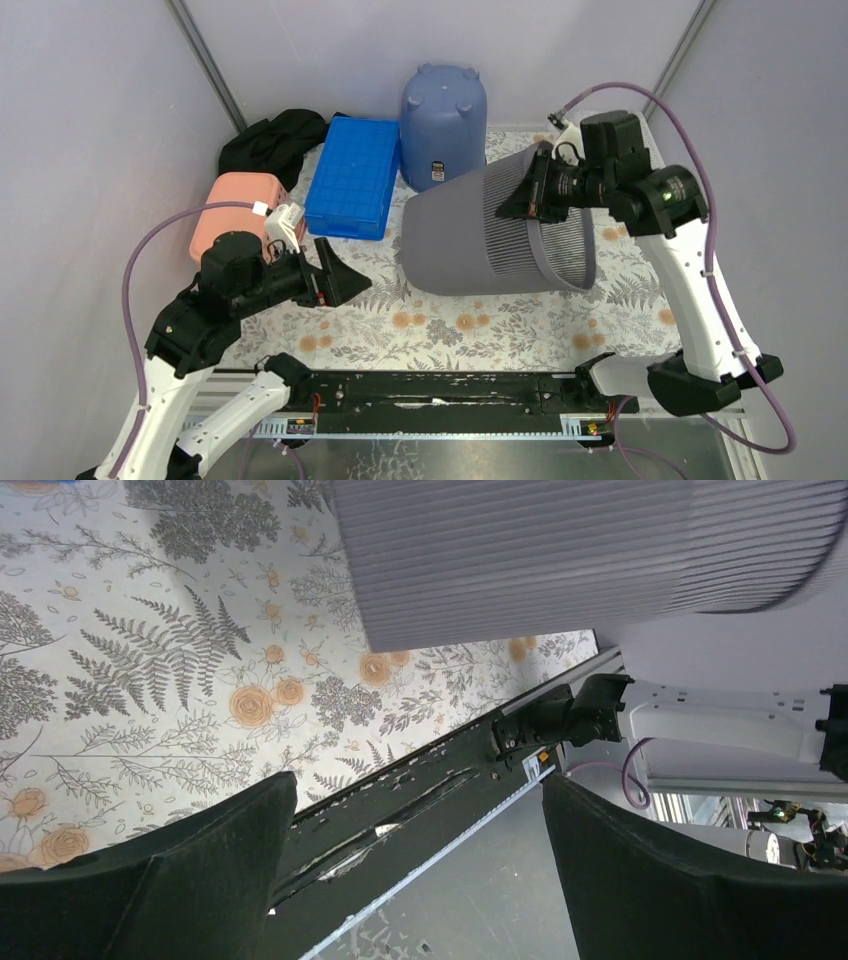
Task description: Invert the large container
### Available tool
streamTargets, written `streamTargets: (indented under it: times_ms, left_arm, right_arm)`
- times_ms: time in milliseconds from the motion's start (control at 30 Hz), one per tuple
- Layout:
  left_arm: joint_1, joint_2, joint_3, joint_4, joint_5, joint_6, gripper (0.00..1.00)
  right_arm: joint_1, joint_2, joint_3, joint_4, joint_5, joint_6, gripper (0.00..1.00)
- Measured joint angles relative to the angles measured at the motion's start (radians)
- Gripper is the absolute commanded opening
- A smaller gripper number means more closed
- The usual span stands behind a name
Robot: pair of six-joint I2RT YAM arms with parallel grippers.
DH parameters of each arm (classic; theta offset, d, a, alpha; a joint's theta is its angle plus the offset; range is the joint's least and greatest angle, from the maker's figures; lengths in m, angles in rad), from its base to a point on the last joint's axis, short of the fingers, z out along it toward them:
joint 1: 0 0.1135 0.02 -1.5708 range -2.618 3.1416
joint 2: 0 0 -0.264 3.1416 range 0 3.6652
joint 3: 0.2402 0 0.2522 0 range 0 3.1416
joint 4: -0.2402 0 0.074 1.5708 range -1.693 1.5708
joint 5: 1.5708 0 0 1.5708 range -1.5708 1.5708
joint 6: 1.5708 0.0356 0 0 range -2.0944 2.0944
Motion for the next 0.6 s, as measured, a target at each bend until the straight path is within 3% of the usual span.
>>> streamTargets:
  times_ms: [167,600]
  left_arm:
    - [0.0,0.0,0.05,-0.034,-0.029,-0.004,1.0]
    - [0.0,-0.009,0.055,-0.058,-0.044,-0.031,1.0]
  right_arm:
    - [0.0,-0.114,-0.301,0.271,-0.106,0.099,0.0]
    - [0.001,-0.208,-0.731,0.809,-0.31,0.355,0.0]
